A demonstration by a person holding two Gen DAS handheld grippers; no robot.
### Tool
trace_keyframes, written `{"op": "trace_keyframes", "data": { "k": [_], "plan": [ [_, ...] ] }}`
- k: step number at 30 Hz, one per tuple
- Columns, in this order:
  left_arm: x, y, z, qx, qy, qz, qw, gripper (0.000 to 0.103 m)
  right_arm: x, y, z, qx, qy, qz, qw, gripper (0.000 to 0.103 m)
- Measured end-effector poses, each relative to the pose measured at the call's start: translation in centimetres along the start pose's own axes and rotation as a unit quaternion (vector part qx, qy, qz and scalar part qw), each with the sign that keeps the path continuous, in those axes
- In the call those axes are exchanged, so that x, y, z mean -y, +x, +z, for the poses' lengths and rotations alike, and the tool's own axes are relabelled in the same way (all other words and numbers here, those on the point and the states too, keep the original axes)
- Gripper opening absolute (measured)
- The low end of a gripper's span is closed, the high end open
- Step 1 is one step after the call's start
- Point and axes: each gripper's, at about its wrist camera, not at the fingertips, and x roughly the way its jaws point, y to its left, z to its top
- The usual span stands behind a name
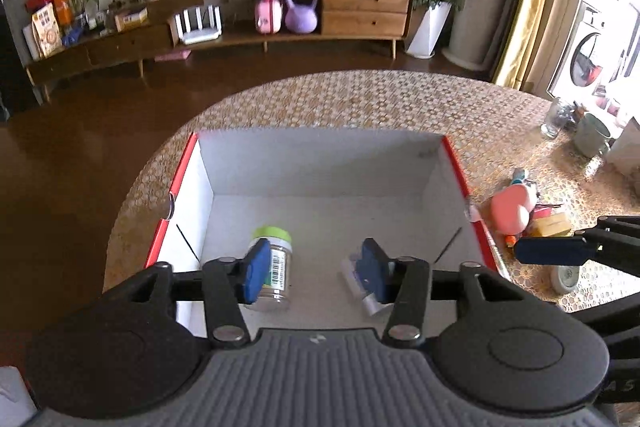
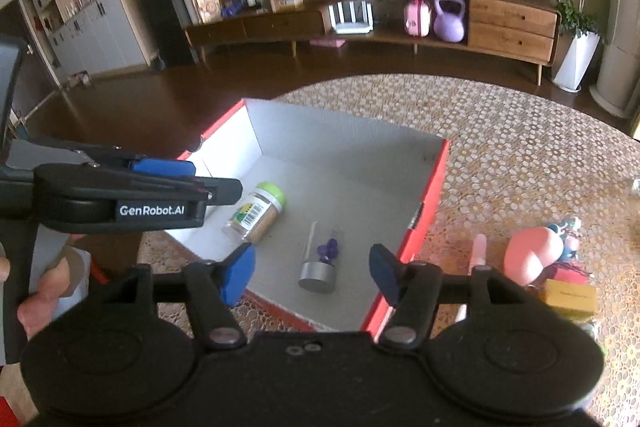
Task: Organize rigid objects
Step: 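Withdraw both grippers from the box toward the remaining items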
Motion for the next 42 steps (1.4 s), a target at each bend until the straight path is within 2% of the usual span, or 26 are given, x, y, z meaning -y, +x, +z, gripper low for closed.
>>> {"op": "trace_keyframes", "data": {
  "k": [3,6,9,14,16,18,22,33,42],
  "plan": [
    [0.8,-0.8,-0.5,0.013,0.006,0.004,0.9999,0.055,0.2,-1.2,-0.6,0.014,0.000,0.004,1.000,0.065],
    [1.6,-1.4,-1.1,0.017,0.011,0.004,0.9998,0.055,0.3,-2.2,-1.1,0.029,-0.004,0.004,1.000,0.071],
    [2.3,-2.1,-1.7,0.021,0.013,0.000,0.9997,0.066,0.4,-2.9,-1.8,0.042,-0.007,0.002,0.999,0.074],
    [4.0,-3.3,-2.3,0.038,0.023,-0.001,0.9990,0.068,1.1,-4.5,-3.1,0.065,-0.002,0.000,0.998,0.084],
    [4.8,-3.8,-2.6,0.044,0.026,-0.007,0.9987,0.078,1.7,-5.3,-3.9,0.076,0.003,-0.001,0.997,0.088],
    [5.7,-4.1,-2.9,0.056,0.026,-0.012,0.9980,0.083,2.5,-6.1,-4.7,0.085,0.009,-0.006,0.996,0.092],
    [7.8,-4.1,-3.3,0.067,0.033,-0.023,0.9969,0.083,4.5,-7.4,-6.9,0.099,0.024,-0.018,0.995,0.098],
    [15.3,-0.7,-4.5,0.052,0.059,-0.068,0.9946,0.083,11.4,-9.3,-11.9,0.091,0.064,-0.084,0.990,0.099],
    [20.8,3.5,-5.8,0.055,0.072,-0.044,0.9949,0.083,15.0,-8.2,-13.4,0.073,0.049,-0.126,0.988,0.099]
  ]
}}
